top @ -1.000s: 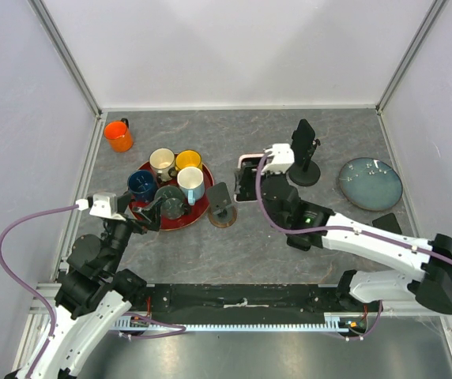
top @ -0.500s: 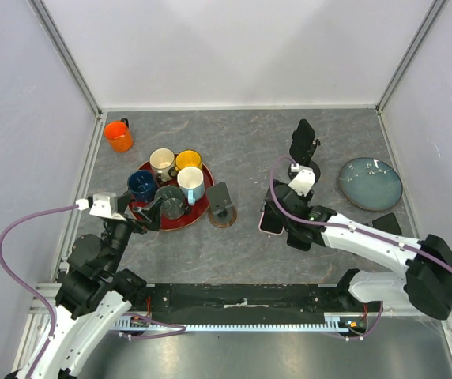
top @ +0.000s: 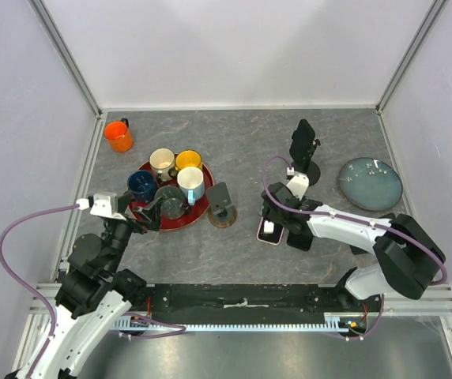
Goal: Remove the phone from the phone stand
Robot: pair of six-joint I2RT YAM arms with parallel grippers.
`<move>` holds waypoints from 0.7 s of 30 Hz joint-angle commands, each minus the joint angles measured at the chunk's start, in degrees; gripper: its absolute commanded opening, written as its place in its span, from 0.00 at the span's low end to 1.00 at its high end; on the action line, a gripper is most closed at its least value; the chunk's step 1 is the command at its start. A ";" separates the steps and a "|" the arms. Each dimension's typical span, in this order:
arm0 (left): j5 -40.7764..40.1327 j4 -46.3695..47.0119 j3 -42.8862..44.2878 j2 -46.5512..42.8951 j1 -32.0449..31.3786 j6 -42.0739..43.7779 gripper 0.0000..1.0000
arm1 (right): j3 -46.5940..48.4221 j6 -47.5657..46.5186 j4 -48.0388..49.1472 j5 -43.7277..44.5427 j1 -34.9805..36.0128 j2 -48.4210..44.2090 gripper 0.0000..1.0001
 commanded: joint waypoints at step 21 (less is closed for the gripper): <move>0.09 0.67 1.67 0.30 0.26 1.78 1.00 | -0.85 5.56 1.18 3.19 -2.08 2.71 0.86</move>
